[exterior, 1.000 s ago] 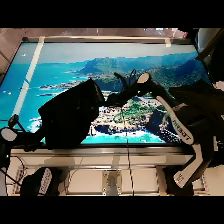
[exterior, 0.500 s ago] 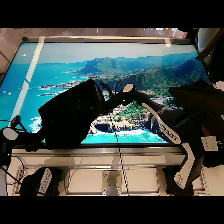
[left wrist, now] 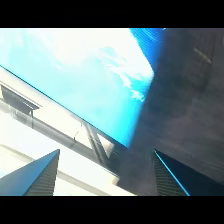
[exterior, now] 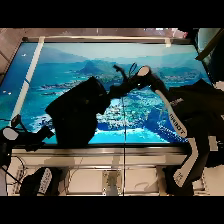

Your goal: Fold the clothes and pants, and hang the long-sleeved shirts on hangers.

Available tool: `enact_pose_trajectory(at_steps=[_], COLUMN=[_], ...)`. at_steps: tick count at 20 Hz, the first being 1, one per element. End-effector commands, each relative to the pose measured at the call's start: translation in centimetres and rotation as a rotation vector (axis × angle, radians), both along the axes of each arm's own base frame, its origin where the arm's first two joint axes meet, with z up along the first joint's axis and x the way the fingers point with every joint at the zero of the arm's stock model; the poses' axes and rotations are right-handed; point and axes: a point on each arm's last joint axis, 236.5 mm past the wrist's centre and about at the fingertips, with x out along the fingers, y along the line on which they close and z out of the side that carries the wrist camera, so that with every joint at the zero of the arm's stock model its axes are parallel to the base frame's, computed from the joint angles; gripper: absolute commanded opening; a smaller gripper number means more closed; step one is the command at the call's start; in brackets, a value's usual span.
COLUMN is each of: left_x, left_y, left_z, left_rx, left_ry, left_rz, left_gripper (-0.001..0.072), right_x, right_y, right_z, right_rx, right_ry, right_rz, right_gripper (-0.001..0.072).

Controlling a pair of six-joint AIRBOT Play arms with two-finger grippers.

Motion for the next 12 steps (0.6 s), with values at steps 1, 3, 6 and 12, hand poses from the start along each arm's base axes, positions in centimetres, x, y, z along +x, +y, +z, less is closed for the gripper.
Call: enact_pose_trajectory(at_steps=[1,3,6,12], left_x=[1.6,4.0,5.3,3.9], left_y=[-0.7,-2.5,-6.8,-15.5], left_z=[0.6,2.0,3.3,0.4], left_rx=[-0.022,-0.096,-0.243,-0.345], left_ry=[-0.076,-0.193,-0.259,-0.119], left_rz=[-0.027,-0.053,-0.138,-0.330], left_gripper=[0.0655,0.0654,0.0654,0.0654], right_x=[3.5,5.5,7.1,8.7], right_y=[-7.3,-8.4,-8.2,-12.3], right_z=[2.5,4.2,2.9,2.7], right_rx=[-0.154,-0.169,-0.205,-0.299], right_ry=[-0.070,-0.149,-0.196,-0.187], right_rz=[-0.079,-0.122,-0.163,-0.269], right_gripper=[0.0008,0.0008,0.0008,0.0524])
